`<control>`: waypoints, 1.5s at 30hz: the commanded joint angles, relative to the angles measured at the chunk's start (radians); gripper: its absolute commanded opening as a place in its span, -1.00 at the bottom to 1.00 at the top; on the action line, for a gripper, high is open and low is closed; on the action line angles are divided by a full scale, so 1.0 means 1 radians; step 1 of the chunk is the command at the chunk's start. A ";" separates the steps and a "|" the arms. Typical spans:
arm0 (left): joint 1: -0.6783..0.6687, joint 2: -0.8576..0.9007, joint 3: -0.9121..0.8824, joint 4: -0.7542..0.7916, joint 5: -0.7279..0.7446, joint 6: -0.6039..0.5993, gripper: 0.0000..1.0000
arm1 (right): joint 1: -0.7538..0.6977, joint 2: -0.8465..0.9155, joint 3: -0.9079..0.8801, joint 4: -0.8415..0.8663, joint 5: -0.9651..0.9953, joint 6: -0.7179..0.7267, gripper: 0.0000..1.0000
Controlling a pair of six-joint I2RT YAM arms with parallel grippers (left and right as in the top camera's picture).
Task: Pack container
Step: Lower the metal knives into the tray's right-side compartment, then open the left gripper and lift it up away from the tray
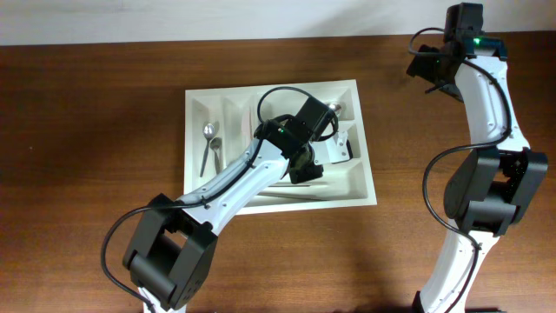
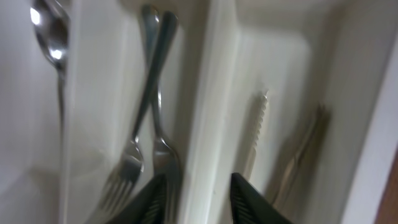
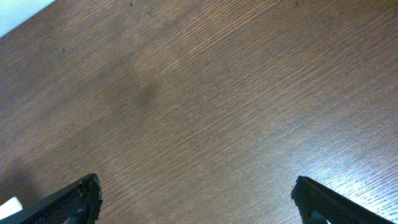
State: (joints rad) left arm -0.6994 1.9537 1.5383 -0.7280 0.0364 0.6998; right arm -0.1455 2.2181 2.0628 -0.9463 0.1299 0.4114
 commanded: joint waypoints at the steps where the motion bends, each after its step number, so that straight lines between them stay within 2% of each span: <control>1: 0.003 0.008 0.017 0.038 -0.012 -0.007 -0.21 | 0.000 0.012 0.016 0.000 0.002 0.002 0.98; 3: 0.006 0.008 0.021 0.079 -0.055 -0.071 0.01 | 0.000 0.012 0.016 0.000 0.002 0.002 0.98; 6: 0.018 0.008 0.049 0.115 -0.145 -0.169 0.11 | 0.000 0.012 0.016 0.000 0.002 0.002 0.98; 8: 0.036 0.008 0.085 0.117 -0.200 -0.238 0.25 | 0.000 0.012 0.016 0.000 0.002 0.002 0.97; 13: 0.106 0.008 0.188 0.114 -0.280 -0.381 0.45 | 0.000 0.012 0.016 0.000 0.002 0.002 0.98; 14: 0.126 0.008 0.213 0.114 -0.296 -0.407 0.59 | 0.000 0.012 0.016 0.000 0.002 0.002 0.98; 17: 0.185 0.008 0.280 0.113 -0.350 -0.468 0.74 | 0.000 0.012 0.016 0.000 0.002 0.002 0.98; 18: 0.204 0.008 0.299 0.113 -0.367 -0.484 0.89 | 0.000 0.012 0.016 0.000 0.002 0.002 0.98; 20: 0.249 0.008 0.337 0.112 -0.403 -0.505 1.00 | -0.001 0.012 0.016 0.000 0.002 0.002 0.98; 24: 0.356 0.006 0.401 0.098 -0.464 -0.536 0.99 | 0.000 0.012 0.016 0.000 0.002 0.002 0.98; 33: 0.557 0.004 0.437 0.000 -0.460 -0.557 0.99 | 0.000 0.012 0.016 0.000 0.002 0.002 0.98; 39: 0.591 0.004 0.437 -0.062 -0.436 -0.557 0.98 | 0.000 0.012 0.016 0.000 0.002 0.002 0.98; 45: 0.591 0.004 0.437 -0.095 -0.476 -0.555 0.99 | 0.000 0.012 0.016 0.000 0.002 0.002 0.98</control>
State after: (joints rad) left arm -0.1089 1.9564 1.9564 -0.8116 -0.4210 0.1585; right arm -0.1455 2.2181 2.0628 -0.9463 0.1299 0.4110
